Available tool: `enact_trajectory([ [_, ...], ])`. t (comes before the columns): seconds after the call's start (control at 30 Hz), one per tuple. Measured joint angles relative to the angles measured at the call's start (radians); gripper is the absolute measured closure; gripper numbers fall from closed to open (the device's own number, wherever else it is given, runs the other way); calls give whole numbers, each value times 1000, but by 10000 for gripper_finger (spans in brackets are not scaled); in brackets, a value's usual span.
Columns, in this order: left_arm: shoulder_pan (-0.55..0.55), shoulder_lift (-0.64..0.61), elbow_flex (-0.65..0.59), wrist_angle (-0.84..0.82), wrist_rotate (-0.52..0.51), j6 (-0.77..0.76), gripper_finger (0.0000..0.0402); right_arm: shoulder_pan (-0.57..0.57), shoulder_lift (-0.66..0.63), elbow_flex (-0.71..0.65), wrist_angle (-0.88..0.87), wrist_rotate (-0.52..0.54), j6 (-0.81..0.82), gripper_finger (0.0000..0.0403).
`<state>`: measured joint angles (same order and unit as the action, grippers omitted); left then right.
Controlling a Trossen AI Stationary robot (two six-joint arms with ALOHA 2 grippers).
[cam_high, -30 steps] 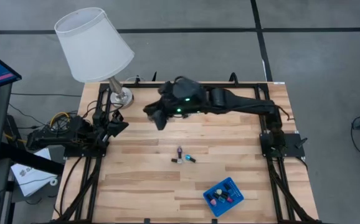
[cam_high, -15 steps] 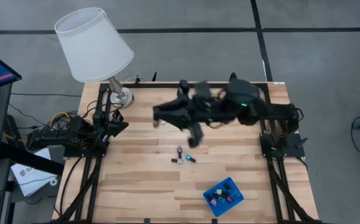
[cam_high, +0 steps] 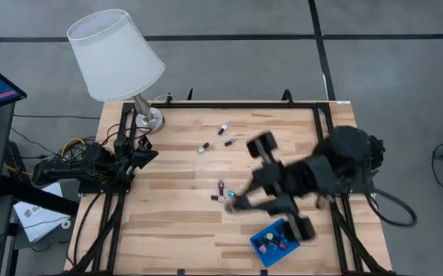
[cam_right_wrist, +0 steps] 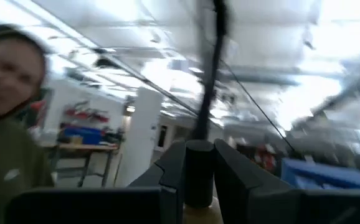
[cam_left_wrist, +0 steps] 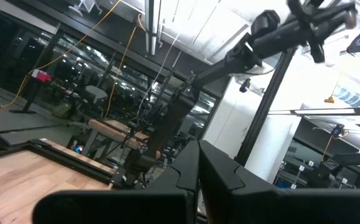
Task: Pick & Place Nail Polish
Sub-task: Put the brown nail polish into the blue bin
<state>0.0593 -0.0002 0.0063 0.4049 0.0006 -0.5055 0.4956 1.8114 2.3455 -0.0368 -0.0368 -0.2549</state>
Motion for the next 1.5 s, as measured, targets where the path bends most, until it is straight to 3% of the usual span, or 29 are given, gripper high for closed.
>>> enact_trajectory([
  [0.2,0,0,0,0,0,0,401,77,-1,0,25,-49,-149,351],
  [0.53,0,0,0,0,0,0,401,100,0,0,49,-44,-172,351],
  [0.73,0,0,0,0,0,0,401,99,0,0,138,109,-231,351],
  [0.9,0,0,0,0,0,0,401,74,7,0,463,246,-337,351],
  [1.27,0,0,0,0,0,0,401,-35,8,0,1269,244,-411,351],
  [1.37,0,0,0,0,0,0,401,-65,7,0,1427,185,-393,351],
  [1.5,0,0,0,0,0,0,401,-89,7,0,1602,2,-280,351],
])
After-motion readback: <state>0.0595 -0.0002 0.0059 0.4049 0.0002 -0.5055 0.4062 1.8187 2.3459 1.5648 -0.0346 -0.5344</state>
